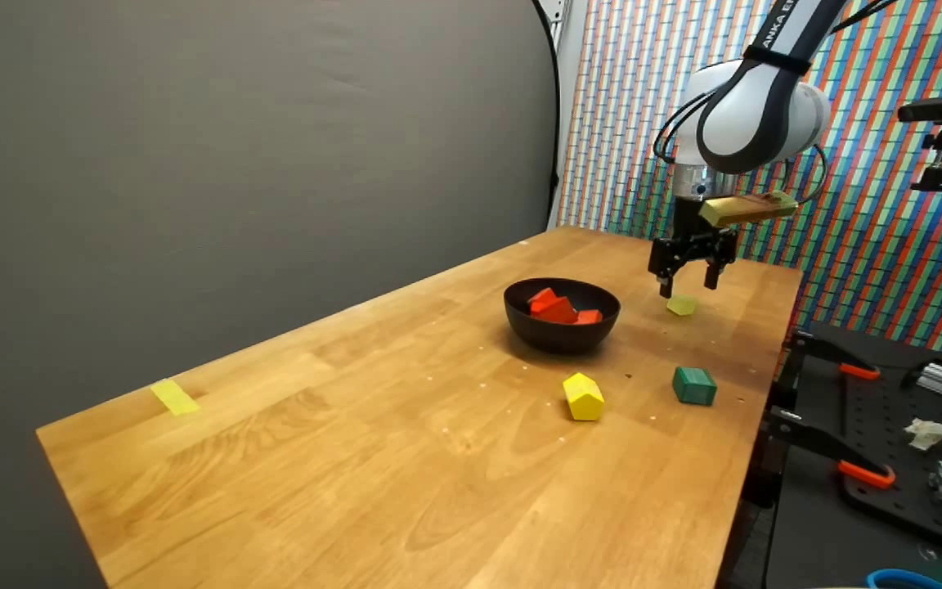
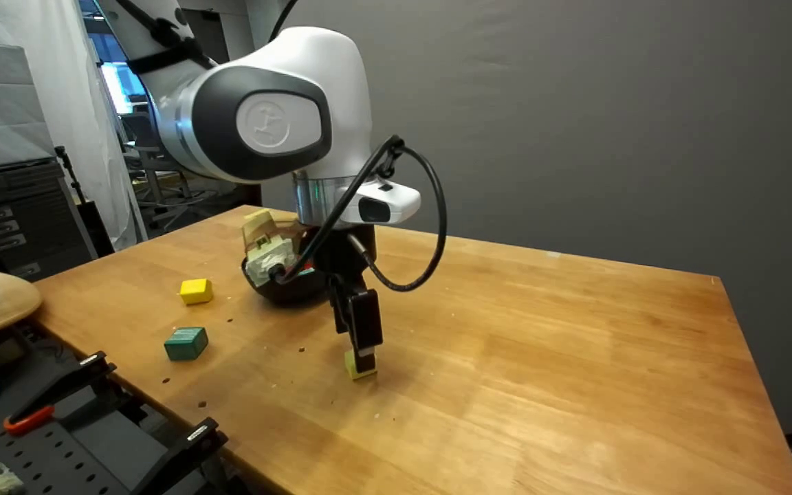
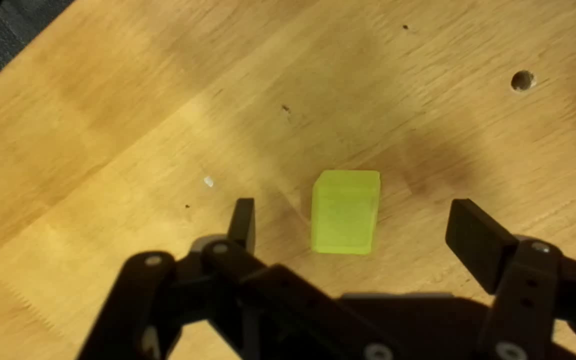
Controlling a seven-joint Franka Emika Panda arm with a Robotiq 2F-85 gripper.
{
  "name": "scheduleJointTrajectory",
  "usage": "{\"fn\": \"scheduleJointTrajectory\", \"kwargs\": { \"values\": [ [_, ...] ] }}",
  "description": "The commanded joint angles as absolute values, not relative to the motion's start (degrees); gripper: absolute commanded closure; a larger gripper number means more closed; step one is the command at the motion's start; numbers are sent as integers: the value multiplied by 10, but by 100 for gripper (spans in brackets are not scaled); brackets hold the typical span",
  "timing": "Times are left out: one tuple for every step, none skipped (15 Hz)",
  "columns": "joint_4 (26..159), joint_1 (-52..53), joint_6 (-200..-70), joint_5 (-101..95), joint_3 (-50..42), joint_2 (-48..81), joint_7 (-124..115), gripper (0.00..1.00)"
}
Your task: Pick up all the blocks from the table and put them in the black bowl.
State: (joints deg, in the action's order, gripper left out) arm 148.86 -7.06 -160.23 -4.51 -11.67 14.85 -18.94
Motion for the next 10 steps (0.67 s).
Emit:
{"fn": "scheduleJointTrajectory", "kwargs": {
  "values": [
    [1470,-65,-1624,3,-117,181,-197,31],
    [1469,-69,-1622,19,-113,182,-190,40],
    [1468,-72,-1618,33,-110,180,-186,48],
    [1469,-73,-1619,46,-108,177,-185,58],
    [1470,-74,-1617,56,-107,170,-184,64],
    [1472,-71,-1617,61,-109,164,-185,71],
    [1479,-60,-1622,55,-118,152,-197,80],
    [1483,-51,-1624,48,-124,139,-207,87],
    [1495,-45,-1629,51,-121,111,-213,86],
    [1507,-42,-1636,61,-111,80,-216,86]
  ]
}}
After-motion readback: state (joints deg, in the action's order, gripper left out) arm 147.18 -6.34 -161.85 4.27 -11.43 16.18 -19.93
